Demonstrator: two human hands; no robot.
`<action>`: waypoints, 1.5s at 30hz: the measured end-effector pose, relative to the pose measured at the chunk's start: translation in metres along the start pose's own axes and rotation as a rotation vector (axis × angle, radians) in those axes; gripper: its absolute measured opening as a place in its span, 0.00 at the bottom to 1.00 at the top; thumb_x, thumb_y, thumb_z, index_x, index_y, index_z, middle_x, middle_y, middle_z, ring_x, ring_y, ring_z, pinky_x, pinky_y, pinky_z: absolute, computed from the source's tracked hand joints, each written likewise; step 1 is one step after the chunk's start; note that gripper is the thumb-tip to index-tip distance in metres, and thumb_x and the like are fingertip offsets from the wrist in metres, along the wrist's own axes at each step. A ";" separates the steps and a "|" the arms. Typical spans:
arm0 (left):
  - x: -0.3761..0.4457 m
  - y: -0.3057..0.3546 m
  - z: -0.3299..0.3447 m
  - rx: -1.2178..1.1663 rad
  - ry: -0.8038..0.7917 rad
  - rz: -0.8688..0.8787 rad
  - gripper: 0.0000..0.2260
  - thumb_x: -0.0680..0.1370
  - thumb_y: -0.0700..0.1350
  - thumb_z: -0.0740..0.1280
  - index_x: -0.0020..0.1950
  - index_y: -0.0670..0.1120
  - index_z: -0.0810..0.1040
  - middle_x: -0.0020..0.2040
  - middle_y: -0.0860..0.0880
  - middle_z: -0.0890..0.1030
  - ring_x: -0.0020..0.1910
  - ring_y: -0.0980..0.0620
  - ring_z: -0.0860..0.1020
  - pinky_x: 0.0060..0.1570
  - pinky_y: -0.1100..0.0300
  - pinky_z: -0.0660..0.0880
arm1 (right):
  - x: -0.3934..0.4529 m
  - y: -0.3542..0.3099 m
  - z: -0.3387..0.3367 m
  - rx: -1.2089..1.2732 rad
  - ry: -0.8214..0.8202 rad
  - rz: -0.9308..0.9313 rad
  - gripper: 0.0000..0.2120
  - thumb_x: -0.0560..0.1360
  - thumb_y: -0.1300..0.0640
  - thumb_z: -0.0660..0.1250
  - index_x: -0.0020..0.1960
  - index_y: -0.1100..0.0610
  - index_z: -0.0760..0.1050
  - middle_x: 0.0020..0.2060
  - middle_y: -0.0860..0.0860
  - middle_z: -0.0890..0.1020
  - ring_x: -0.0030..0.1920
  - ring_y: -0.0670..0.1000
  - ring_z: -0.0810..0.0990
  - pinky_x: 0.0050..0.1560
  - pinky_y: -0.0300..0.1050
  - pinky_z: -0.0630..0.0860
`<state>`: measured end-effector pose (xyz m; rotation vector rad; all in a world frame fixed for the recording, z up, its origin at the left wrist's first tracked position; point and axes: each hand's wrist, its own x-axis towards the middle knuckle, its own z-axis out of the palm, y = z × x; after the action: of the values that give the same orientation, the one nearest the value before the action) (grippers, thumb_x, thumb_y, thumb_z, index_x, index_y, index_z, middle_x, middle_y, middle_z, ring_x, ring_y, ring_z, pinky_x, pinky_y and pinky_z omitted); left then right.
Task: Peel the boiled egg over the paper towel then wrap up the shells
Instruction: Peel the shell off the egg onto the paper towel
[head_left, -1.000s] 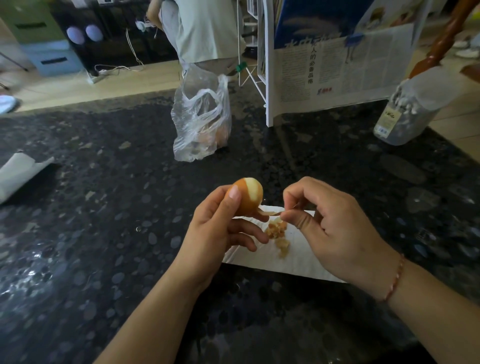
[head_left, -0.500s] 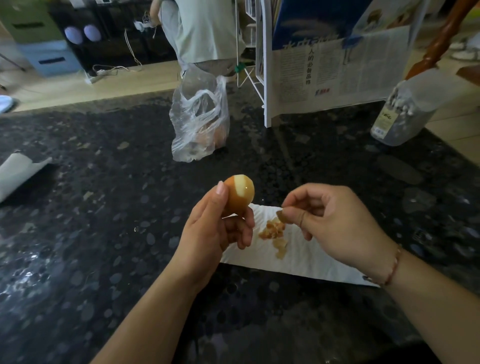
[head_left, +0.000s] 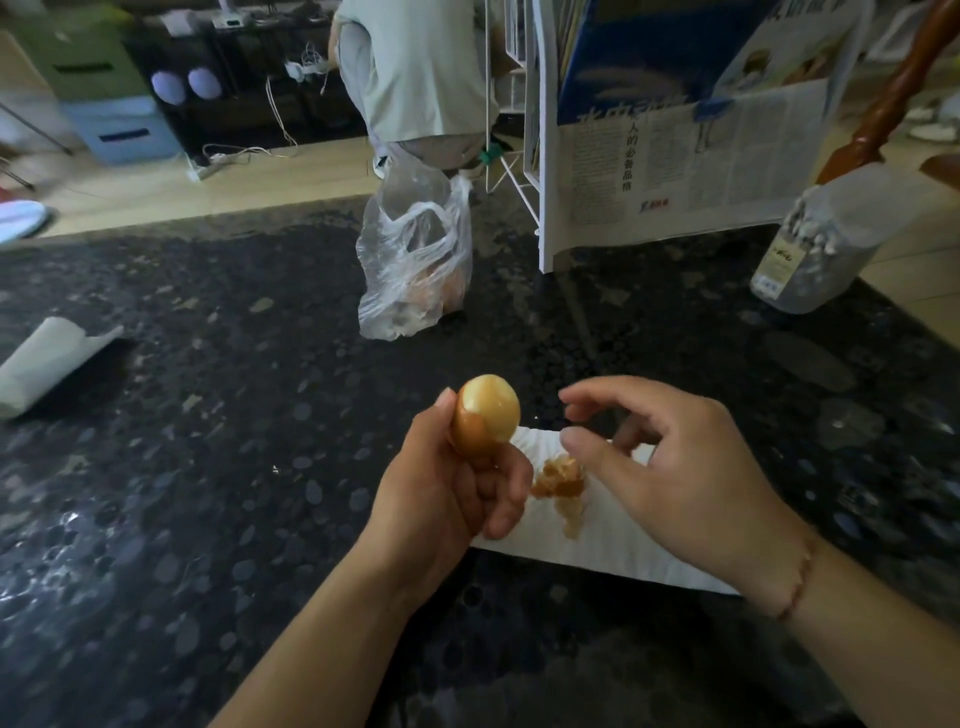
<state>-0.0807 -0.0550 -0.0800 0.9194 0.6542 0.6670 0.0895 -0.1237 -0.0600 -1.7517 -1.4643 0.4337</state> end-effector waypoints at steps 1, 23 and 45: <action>0.000 -0.001 0.002 -0.020 -0.015 -0.006 0.23 0.77 0.59 0.53 0.49 0.40 0.73 0.27 0.41 0.74 0.20 0.51 0.67 0.24 0.60 0.61 | -0.001 -0.007 -0.001 0.100 -0.028 -0.019 0.15 0.70 0.47 0.72 0.56 0.41 0.78 0.47 0.36 0.81 0.39 0.44 0.80 0.38 0.31 0.75; 0.000 -0.008 0.001 0.021 -0.142 0.202 0.18 0.79 0.49 0.60 0.64 0.40 0.74 0.50 0.39 0.80 0.45 0.44 0.81 0.45 0.52 0.79 | -0.001 -0.015 -0.005 0.190 0.071 -0.198 0.10 0.70 0.49 0.73 0.50 0.46 0.81 0.42 0.37 0.82 0.44 0.43 0.80 0.37 0.27 0.72; 0.002 -0.011 -0.001 0.159 -0.133 0.295 0.18 0.76 0.54 0.71 0.60 0.45 0.78 0.49 0.45 0.81 0.43 0.47 0.79 0.45 0.55 0.77 | -0.006 -0.004 0.000 -0.581 0.313 -0.638 0.10 0.77 0.56 0.65 0.42 0.58 0.83 0.37 0.52 0.86 0.31 0.53 0.83 0.26 0.47 0.75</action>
<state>-0.0773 -0.0581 -0.0905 1.2118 0.4611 0.8151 0.0854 -0.1294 -0.0582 -1.5357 -1.9073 -0.6242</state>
